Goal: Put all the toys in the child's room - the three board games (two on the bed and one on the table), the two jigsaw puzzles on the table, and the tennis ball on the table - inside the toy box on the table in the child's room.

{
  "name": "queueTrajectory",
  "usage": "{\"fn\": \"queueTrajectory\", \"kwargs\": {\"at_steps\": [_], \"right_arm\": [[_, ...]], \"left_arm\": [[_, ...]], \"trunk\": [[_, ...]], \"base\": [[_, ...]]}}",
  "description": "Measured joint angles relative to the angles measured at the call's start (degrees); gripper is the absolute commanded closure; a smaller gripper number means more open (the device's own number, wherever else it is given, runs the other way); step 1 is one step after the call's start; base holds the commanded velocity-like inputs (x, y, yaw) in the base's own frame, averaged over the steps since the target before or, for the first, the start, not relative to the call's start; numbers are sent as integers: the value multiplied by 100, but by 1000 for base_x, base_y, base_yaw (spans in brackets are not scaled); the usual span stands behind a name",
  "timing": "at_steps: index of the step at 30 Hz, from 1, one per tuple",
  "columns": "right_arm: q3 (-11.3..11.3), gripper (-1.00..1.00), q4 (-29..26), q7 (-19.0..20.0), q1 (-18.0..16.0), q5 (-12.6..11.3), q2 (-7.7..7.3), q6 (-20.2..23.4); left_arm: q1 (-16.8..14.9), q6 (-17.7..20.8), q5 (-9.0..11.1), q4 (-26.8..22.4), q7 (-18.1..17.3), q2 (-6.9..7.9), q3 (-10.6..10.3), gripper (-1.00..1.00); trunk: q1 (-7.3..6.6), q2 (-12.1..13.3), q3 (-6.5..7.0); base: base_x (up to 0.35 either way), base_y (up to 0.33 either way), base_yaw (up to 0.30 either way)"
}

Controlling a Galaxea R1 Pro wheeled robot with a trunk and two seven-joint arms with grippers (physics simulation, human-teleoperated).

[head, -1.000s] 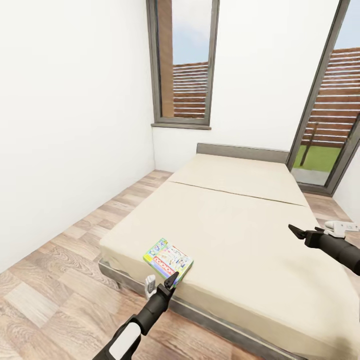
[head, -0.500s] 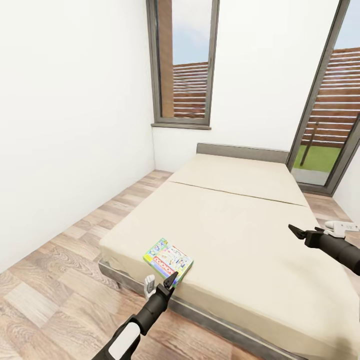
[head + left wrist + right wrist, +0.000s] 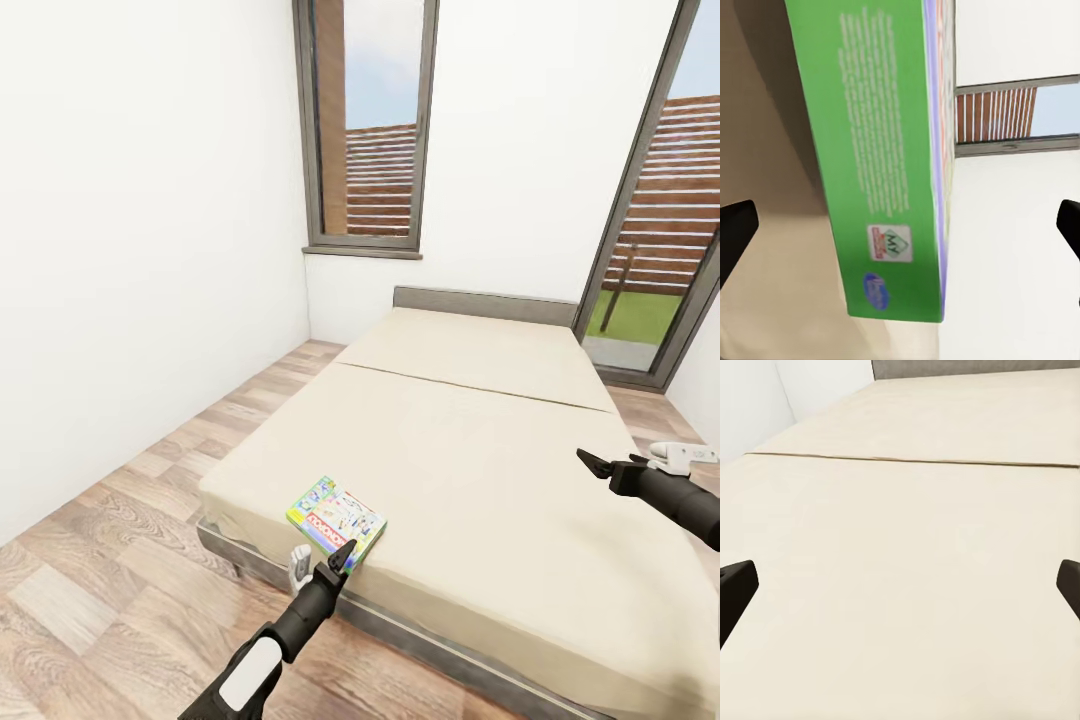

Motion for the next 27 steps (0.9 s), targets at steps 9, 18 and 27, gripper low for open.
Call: {"fn": "queueTrajectory", "kwargs": {"at_steps": [9,18,27], "right_arm": [[-1,-100,0,0,-1,0,0,0],[1,-100,0,0,5,0,0,0],[3,-100,2,-6,6,0,0,-2]], "left_arm": [[-47,-3,-22,20,12,-9,-8,100],[-51,21,-9,-20,-9,-12,-18,100],[-50,1,-53,-70,-125,-8,-51,100]], "trunk": [[0,0,0],[0,0,1],[0,0,0]], "base": [[0,0,0],[0,0,0],[0,0,0]]}}
